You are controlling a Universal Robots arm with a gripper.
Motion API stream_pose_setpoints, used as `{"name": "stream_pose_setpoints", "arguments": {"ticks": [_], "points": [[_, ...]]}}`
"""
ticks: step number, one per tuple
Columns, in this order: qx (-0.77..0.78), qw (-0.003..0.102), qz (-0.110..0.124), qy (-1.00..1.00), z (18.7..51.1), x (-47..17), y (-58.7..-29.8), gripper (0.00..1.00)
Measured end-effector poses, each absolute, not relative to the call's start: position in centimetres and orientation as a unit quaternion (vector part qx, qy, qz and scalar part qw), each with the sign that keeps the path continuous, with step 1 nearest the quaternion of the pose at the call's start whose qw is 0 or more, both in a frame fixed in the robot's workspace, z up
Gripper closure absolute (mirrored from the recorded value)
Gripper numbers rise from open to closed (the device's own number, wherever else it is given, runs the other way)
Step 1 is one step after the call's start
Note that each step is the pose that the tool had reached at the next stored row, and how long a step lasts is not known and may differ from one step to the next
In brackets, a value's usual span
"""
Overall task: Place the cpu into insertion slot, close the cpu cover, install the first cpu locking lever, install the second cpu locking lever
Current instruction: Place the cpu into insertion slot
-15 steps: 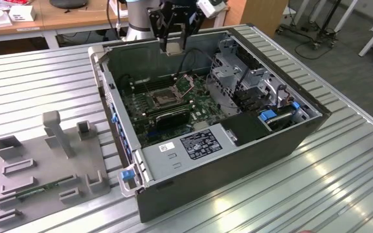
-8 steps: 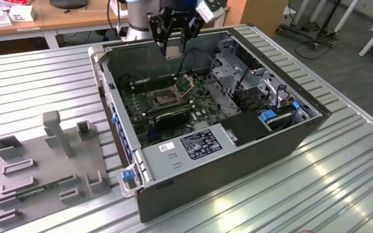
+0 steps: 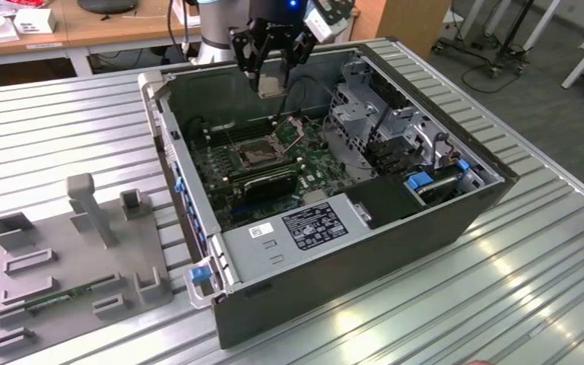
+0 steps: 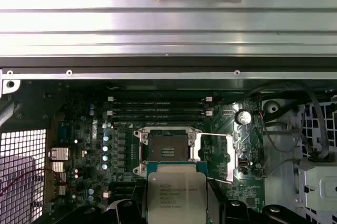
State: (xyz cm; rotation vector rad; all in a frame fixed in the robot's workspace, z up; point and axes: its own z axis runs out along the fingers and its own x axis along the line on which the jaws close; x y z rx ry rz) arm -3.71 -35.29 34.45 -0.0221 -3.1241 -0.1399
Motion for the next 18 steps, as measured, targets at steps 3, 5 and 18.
{"name": "stream_pose_setpoints", "arguments": {"ticks": [3, 5, 18], "points": [[-0.007, 0.007, -0.045, -0.999, 34.43, -3.72, -35.28, 0.46], [-0.007, 0.007, -0.045, -0.999, 34.39, -3.73, -35.28, 0.46], [-0.007, 0.007, -0.045, -0.999, 33.86, -3.72, -35.28, 0.46]]}}
